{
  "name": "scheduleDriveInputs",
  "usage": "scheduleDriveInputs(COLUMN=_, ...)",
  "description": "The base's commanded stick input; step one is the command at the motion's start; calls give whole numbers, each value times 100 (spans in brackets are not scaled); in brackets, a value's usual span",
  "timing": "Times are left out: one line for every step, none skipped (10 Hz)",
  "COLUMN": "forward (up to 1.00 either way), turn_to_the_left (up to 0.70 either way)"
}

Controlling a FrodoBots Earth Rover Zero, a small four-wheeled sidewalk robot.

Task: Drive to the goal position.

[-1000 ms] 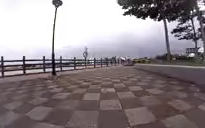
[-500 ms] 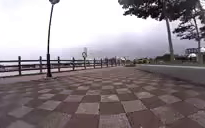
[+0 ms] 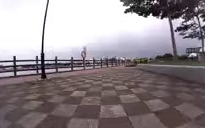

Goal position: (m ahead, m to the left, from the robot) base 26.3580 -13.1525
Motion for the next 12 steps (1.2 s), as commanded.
scheduleDriveInputs(forward=100, turn_to_the_left=0)
scheduleDriveInputs(forward=100, turn_to_the_left=0)
scheduleDriveInputs(forward=100, turn_to_the_left=0)
scheduleDriveInputs(forward=100, turn_to_the_left=0)
scheduleDriveInputs(forward=100, turn_to_the_left=0)
scheduleDriveInputs(forward=100, turn_to_the_left=0)
scheduleDriveInputs(forward=100, turn_to_the_left=0)
scheduleDriveInputs(forward=100, turn_to_the_left=0)
scheduleDriveInputs(forward=100, turn_to_the_left=0)
scheduleDriveInputs(forward=100, turn_to_the_left=0)
scheduleDriveInputs(forward=100, turn_to_the_left=0)
scheduleDriveInputs(forward=100, turn_to_the_left=0)
